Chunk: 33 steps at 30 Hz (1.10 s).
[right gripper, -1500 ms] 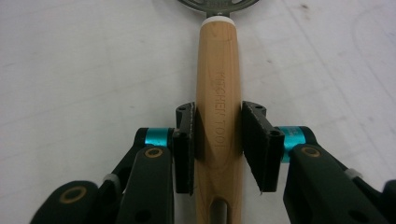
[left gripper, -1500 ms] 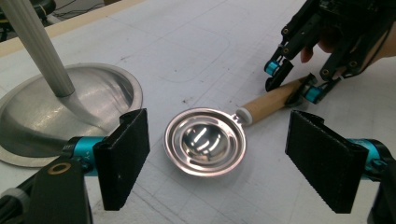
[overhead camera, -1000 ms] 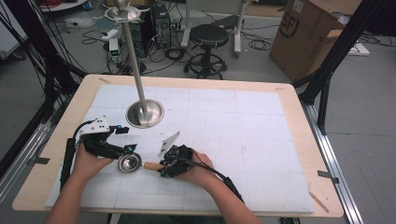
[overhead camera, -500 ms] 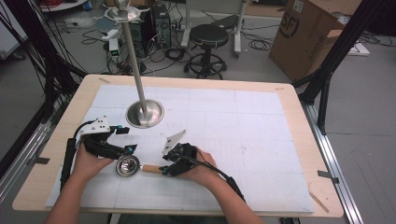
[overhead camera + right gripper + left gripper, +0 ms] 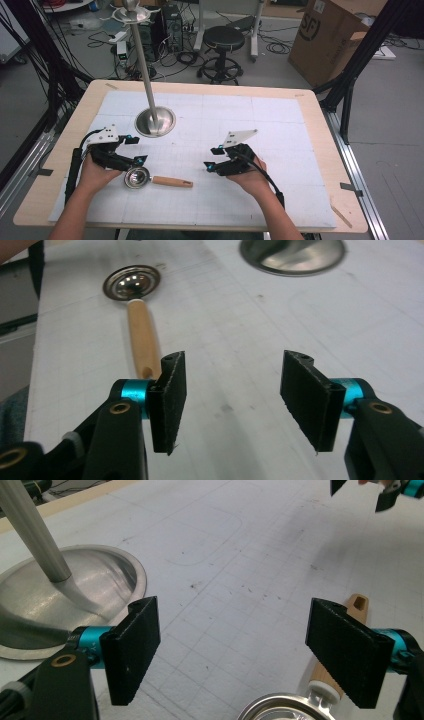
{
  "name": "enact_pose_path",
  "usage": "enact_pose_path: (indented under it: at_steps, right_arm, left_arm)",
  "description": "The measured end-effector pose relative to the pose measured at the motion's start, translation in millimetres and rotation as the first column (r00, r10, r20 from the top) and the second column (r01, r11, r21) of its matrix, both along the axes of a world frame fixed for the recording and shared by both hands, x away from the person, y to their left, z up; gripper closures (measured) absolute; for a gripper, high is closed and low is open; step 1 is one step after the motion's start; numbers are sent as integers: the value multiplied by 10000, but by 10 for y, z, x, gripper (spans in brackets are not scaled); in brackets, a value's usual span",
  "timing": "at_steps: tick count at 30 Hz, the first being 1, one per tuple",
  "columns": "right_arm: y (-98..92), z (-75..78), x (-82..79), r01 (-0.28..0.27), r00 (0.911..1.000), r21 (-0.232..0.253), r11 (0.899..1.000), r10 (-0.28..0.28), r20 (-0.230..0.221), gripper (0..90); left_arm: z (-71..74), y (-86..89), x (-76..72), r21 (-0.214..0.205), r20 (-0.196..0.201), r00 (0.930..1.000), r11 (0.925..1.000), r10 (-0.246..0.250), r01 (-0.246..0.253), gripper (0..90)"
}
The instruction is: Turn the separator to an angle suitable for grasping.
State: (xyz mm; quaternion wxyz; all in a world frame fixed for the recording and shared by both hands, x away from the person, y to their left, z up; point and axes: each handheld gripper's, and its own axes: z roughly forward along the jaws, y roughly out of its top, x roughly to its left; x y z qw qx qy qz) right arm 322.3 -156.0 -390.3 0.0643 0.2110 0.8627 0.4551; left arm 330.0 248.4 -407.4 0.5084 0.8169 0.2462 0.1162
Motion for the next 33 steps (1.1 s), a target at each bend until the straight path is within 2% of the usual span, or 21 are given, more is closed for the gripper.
enact_pose_path:
  at_steps: [5, 14, 23, 27, 31, 33]
  right_arm:
    - [-232, 32, -28, 424, 9988, 357, 9985, -432, 227, 427]
    - [-516, -33, -75, 956, 9946, 630, 9934, -978, 335, 406]
    - [-896, 35, -80, 1567, 9845, 1336, 9786, -1656, 581, 304]
    - [-979, 43, -63, 1761, 9796, 1583, 9716, -1888, 684, 265]
    - [-987, 18, -27, 2048, 9750, 1545, 9665, -2153, 541, 227]
    - [-981, 11, -14, 2193, 9707, 1475, 9644, -2309, 663, 205]
  left_arm:
    - [-5, -11, -3, 58, -21, 10000, 10000, -37, 38, 224]
    - [-7, -18, -4, -6, -26, 9999, 9999, -135, 135, 223]
    - [-13, -37, -8, 7, -58, 9995, 9995, -326, 326, 221]
    - [-18, -43, -10, 27, -96, 9991, 9992, -406, 407, 220]
    - [-17, -52, -26, 41, -103, 9986, 9986, -524, 525, 219]
    - [-11, -47, -31, 27, -79, 9985, 9985, -549, 549, 218]
